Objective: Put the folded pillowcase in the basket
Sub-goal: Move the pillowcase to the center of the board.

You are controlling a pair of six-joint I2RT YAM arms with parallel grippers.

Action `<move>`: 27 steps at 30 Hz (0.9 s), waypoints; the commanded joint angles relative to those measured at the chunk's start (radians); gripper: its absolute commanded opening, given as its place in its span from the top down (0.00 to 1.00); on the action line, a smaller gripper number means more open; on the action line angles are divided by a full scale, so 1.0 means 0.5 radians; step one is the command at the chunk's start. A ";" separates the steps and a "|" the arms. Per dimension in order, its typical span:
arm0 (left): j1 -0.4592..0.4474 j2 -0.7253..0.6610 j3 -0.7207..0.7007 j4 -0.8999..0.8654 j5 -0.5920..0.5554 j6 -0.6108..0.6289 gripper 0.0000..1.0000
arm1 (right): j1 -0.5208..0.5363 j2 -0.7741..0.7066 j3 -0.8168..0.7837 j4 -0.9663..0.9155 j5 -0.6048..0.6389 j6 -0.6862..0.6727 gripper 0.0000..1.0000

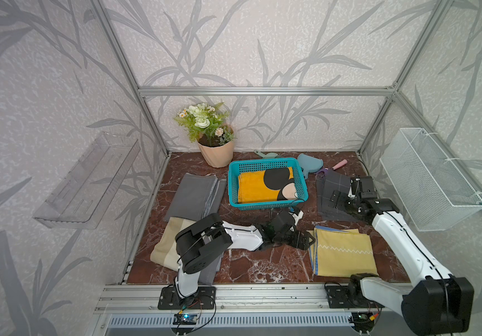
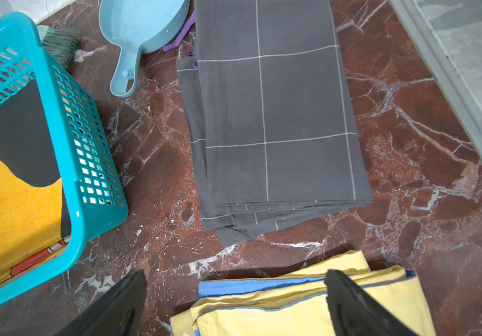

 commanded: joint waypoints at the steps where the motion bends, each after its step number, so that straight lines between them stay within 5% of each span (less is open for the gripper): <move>1: -0.069 0.107 0.167 -0.079 -0.024 -0.046 0.00 | -0.014 -0.023 0.034 0.030 -0.047 0.010 0.01; 14: -0.119 0.339 0.321 -0.204 -0.055 -0.147 0.04 | -0.036 -0.075 -0.020 0.038 -0.092 0.001 0.01; 17: -0.119 0.362 0.354 -0.263 -0.065 -0.123 0.28 | -0.039 -0.080 -0.030 0.042 -0.111 0.005 0.01; 20: -0.118 0.368 0.372 -0.322 -0.094 -0.101 0.75 | -0.039 -0.092 -0.039 0.042 -0.126 0.011 0.01; 22: -0.119 0.365 0.382 -0.367 -0.121 -0.081 0.94 | -0.039 -0.105 -0.042 0.039 -0.132 0.008 0.01; 27: -0.118 0.331 0.389 -0.489 -0.192 -0.006 1.00 | -0.039 -0.138 -0.045 0.018 -0.132 0.002 0.01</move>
